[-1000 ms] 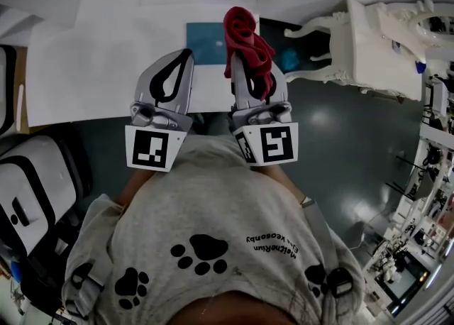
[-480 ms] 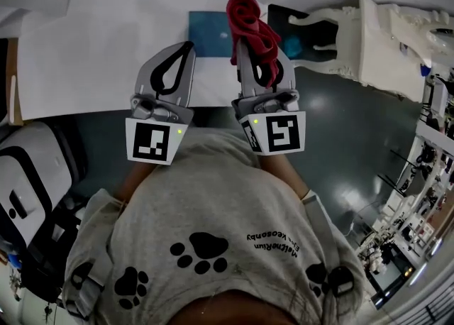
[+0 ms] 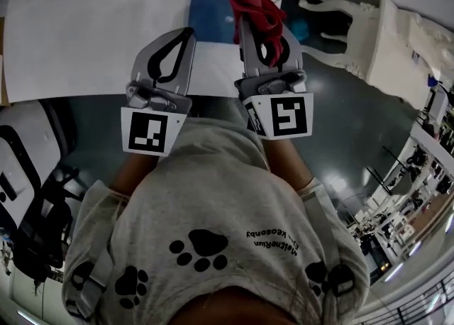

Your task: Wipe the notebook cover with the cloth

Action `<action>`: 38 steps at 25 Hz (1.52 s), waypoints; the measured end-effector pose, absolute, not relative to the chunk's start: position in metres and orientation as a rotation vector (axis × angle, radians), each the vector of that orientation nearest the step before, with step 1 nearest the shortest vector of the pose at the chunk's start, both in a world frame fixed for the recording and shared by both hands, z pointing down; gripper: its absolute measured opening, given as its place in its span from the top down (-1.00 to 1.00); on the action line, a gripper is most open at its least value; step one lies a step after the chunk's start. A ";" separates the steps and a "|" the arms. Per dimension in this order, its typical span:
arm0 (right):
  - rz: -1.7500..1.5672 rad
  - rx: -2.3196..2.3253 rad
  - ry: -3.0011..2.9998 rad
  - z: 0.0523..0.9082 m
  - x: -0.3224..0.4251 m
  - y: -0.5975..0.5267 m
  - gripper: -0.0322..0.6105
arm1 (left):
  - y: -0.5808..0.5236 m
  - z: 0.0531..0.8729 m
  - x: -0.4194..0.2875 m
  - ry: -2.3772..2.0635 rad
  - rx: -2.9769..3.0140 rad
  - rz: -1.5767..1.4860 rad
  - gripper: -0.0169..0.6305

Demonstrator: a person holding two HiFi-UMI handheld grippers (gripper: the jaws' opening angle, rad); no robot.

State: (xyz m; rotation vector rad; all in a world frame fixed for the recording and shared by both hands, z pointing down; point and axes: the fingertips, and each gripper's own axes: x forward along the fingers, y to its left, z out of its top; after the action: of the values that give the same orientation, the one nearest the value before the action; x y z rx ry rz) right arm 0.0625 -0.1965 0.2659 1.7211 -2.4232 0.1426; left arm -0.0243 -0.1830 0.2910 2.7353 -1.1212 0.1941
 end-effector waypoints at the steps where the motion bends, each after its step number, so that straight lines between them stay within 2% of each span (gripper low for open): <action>1: 0.147 1.705 -2.423 0.272 0.064 -0.199 0.75 | -0.184 0.299 -0.024 -1.125 2.722 0.208 0.95; 26: 0.223 1.234 -2.396 0.394 0.043 -0.236 0.75 | -0.170 0.454 -0.021 -1.061 2.468 0.575 0.95; 38: 0.032 0.919 -2.140 0.451 0.035 -0.251 0.75 | -0.161 0.498 -0.021 -0.970 2.342 0.751 0.95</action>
State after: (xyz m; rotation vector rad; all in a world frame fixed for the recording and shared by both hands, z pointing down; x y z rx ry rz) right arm 0.0346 -0.2505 0.4508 0.9186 -2.1404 0.0317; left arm -0.0209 -0.1610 0.4981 2.3420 -0.9702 0.7511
